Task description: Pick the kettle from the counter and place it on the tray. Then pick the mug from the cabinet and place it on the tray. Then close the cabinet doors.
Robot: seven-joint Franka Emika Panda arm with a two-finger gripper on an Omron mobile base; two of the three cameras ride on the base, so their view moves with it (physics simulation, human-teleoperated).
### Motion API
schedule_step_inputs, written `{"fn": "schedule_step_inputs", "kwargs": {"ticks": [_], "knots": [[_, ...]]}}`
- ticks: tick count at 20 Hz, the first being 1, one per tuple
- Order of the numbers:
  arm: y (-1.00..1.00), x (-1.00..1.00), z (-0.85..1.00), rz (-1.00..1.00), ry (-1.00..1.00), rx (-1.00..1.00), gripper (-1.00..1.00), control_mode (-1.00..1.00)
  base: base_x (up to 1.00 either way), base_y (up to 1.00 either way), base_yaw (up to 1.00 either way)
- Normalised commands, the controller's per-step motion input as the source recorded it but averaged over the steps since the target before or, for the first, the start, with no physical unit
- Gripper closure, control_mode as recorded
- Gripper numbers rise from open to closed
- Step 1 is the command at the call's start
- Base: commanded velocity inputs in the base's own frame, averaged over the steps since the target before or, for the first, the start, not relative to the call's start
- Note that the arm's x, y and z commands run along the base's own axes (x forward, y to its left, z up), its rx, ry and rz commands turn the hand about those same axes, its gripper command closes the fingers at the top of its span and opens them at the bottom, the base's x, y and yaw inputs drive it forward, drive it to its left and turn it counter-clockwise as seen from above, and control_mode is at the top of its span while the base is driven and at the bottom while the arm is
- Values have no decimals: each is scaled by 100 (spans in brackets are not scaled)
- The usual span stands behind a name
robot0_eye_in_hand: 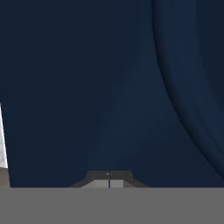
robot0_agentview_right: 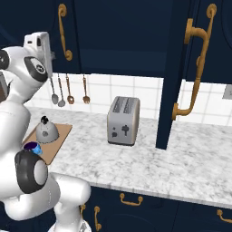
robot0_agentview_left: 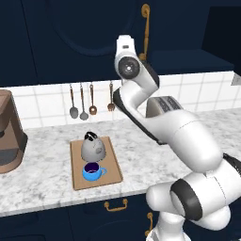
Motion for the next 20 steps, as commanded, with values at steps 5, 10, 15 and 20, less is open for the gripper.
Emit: {"fn": "schedule_step_inputs", "kwargs": {"ticks": [5, 10, 15, 20], "knots": [[-45, 90, -19, 23, 0, 0, 100, -100, 0, 0, 0], [-35, 80, -15, 29, 1, 0, 100, -100, 0, 0, 0], [-5, 14, -2, 13, 5, 0, 100, -100, 0, 0, 0], [-3, -42, 0, 3, 5, 0, 100, -100, 0, 0, 0]]}}
